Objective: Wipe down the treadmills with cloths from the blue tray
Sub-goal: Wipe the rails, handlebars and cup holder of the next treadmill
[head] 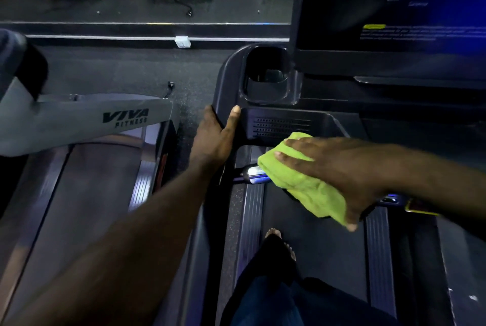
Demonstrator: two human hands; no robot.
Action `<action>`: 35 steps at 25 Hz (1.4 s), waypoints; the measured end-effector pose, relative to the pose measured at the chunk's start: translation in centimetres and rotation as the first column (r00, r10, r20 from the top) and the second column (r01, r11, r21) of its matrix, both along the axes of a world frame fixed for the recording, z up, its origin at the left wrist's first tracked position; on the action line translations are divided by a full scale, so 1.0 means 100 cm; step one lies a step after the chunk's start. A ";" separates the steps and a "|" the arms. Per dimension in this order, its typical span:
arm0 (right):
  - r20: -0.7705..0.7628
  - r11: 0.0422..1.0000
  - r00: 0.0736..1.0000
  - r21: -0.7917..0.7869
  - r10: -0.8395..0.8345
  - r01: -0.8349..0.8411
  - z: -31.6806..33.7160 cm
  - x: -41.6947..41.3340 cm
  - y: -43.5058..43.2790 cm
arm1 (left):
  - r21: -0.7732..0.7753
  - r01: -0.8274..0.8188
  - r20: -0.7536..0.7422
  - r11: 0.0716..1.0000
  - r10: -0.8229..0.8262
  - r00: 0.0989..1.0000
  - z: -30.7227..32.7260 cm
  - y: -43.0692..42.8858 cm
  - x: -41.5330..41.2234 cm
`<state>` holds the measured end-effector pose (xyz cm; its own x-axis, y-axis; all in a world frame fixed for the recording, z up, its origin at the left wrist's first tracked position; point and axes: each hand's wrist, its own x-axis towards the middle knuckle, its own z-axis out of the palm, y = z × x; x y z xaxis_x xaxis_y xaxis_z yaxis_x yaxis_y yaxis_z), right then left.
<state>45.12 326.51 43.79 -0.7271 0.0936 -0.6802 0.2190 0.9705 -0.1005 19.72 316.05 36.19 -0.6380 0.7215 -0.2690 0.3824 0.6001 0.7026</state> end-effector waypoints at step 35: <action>0.119 0.829 0.853 -0.201 -0.508 0.522 -0.044 -0.136 -0.036 | -0.016 -0.002 0.000 1.000 0.002 1.000 0.005 0.001 0.008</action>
